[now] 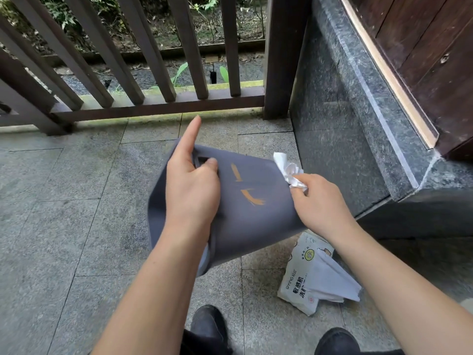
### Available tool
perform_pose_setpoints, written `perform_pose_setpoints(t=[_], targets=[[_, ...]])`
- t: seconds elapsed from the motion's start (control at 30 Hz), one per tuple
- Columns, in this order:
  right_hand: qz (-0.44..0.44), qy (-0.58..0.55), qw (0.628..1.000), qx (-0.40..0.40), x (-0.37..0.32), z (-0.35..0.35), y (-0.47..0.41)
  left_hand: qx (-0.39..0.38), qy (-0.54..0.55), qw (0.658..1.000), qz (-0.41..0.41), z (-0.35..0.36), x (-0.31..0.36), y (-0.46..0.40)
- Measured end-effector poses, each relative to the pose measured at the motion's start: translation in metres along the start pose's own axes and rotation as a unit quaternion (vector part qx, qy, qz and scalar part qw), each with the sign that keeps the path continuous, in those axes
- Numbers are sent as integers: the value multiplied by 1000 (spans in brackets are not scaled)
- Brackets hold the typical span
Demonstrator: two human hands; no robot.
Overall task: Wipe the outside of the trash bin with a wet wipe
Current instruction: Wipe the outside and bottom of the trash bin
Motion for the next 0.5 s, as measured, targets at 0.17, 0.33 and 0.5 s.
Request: perform_pose_setpoints(t=[0.17, 0.33, 0.5], targets=[[19, -61, 996, -67, -9, 11, 15, 11, 25, 1000, -4, 20, 5, 9], [-129, -143, 981, -21, -76, 1, 55, 32, 25, 999, -3, 16, 12, 8], [-182, -194, 963, -35, -93, 12, 97, 34, 21, 999, -31, 18, 4, 15]])
Point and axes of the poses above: each hand's wrist, its own y-axis away from the middle knuckle, its own z-axis out of the palm, x = y × z, the point moved 6 cm from there along -y, towards the middle knuckle, and after that the axes turned 6 degrees about y, right-handed, at the moved point
